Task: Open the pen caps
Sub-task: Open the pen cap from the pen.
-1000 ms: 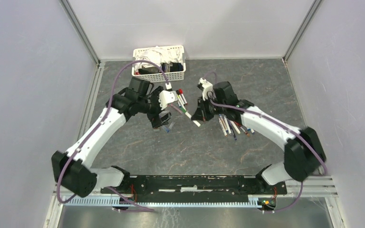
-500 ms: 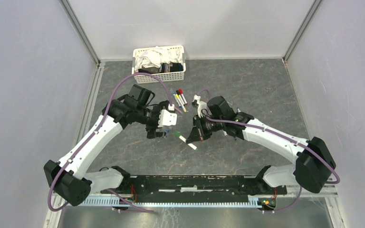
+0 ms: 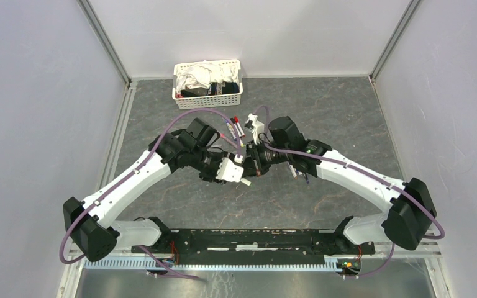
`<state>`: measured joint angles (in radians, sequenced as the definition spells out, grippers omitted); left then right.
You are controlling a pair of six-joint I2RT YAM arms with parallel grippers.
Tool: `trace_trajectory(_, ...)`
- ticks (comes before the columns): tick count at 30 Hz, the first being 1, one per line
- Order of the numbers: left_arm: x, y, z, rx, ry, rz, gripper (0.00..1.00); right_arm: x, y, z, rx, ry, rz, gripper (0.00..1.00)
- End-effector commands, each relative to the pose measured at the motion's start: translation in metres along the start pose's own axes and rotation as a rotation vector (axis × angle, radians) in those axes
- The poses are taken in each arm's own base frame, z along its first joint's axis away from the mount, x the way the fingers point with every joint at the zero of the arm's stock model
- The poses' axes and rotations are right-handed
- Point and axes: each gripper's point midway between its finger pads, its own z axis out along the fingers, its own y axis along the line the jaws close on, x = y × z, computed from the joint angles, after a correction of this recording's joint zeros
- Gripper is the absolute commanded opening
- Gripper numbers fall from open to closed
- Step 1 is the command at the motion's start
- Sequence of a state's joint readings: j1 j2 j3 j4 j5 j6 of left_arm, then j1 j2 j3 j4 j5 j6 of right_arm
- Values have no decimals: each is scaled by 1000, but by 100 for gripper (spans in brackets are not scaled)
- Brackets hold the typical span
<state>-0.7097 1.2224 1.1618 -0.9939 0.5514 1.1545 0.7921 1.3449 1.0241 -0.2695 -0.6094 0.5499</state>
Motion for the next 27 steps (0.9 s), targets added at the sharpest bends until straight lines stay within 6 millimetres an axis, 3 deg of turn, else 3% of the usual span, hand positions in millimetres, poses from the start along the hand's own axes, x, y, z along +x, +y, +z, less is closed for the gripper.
trace_trajectory(1, 6, 7, 0, -16, 49, 81, 47, -32, 22, -3, -54, -68, -104, 0)
trace_trajectory(4, 12, 6, -1, -21, 84, 106, 25, -31, 22, -4, -49, -64, -116, 0)
trace_trajectory(6, 14, 8, -1, -31, 102, 121, 6, -29, 19, -3, -44, -60, -117, 0)
trace_trajectory(8, 15, 10, -2, -37, 112, 127, 3, -28, 18, -2, -45, -59, -118, 1)
trace_trajectory(10, 12, 13, -3, -44, 105, 134, 2, -27, 16, 1, -49, -57, -111, 21)
trace_trajectory(12, 6, 16, -5, -52, 92, 142, 2, -26, 19, 7, -84, -58, -98, 35)
trace_trajectory(13, 3, 17, -5, -55, 88, 149, 2, -25, 21, 12, -100, -54, -95, 40)
trace_trajectory(15, 0, 19, -5, -62, 89, 160, 2, -23, 23, 21, -125, -42, -97, 43)
trace_trajectory(23, 0, 25, -8, -89, 119, 173, 2, -18, 27, 39, -190, 11, -95, 34)
trace_trajectory(24, 1, 26, -9, -92, 127, 173, 3, -17, 29, 40, -202, 20, -99, 30)
trace_trajectory(27, 9, 26, -9, -91, 163, 167, 7, -17, 27, 39, -188, 29, -129, 4)
